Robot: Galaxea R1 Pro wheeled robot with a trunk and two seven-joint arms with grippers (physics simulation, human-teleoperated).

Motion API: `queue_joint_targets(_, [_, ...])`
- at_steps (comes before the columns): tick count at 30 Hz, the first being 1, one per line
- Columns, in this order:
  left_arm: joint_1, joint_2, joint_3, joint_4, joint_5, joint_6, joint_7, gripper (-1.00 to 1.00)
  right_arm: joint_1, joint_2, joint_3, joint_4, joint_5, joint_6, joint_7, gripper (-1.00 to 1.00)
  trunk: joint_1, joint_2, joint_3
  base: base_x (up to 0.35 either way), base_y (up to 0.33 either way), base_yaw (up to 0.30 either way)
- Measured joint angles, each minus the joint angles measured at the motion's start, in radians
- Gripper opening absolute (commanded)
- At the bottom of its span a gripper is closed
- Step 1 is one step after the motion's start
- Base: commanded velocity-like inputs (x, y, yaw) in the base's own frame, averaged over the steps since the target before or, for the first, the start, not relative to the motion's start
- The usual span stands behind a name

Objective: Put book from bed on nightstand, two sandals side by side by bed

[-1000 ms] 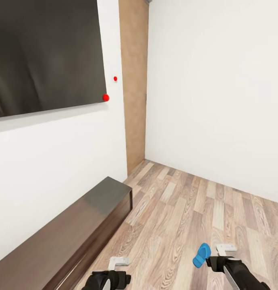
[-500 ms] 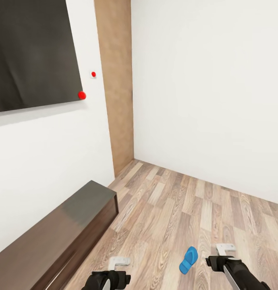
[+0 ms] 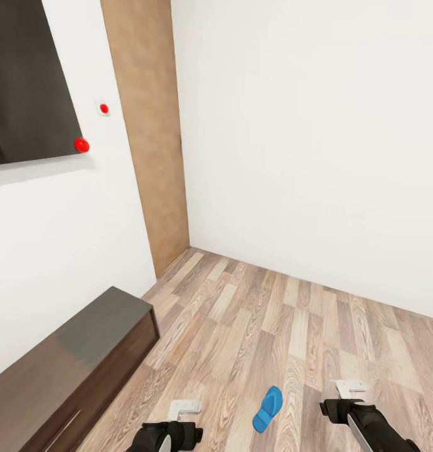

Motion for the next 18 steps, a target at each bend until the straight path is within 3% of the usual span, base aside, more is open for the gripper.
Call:
queue_joint_targets(10, [0.000, 0.003, 0.007, 0.001, 0.006, -0.009, 0.001, 1.00, 0.000, -0.001, 0.006, 0.000, 0.003, -0.001, 0.000, 1.00, 0.000, 0.000, -0.015, 0.211, -0.256, -0.018])
queue_joint_targets(15, [0.000, 0.008, 0.010, 0.001, 0.067, -0.028, 0.008, 1.00, 0.000, -0.004, 0.011, 0.000, 0.010, -0.006, 0.044, 1.00, 0.000, 0.000, -0.022, 0.284, -0.198, 0.035])
queue_joint_targets(17, [0.000, 0.010, 0.010, 0.000, 0.076, -0.030, 0.009, 1.00, 0.000, -0.004, 0.011, 0.000, 0.016, -0.007, 0.060, 1.00, 0.000, 0.000, -0.025, 0.290, -0.196, 0.015])
queue_joint_targets(18, [0.001, 0.012, 0.013, -0.003, 0.092, -0.033, 0.010, 1.00, 0.000, -0.006, 0.012, 0.000, 0.048, -0.009, 0.097, 1.00, 0.000, 0.000, -0.026, 0.282, -0.207, 0.008])
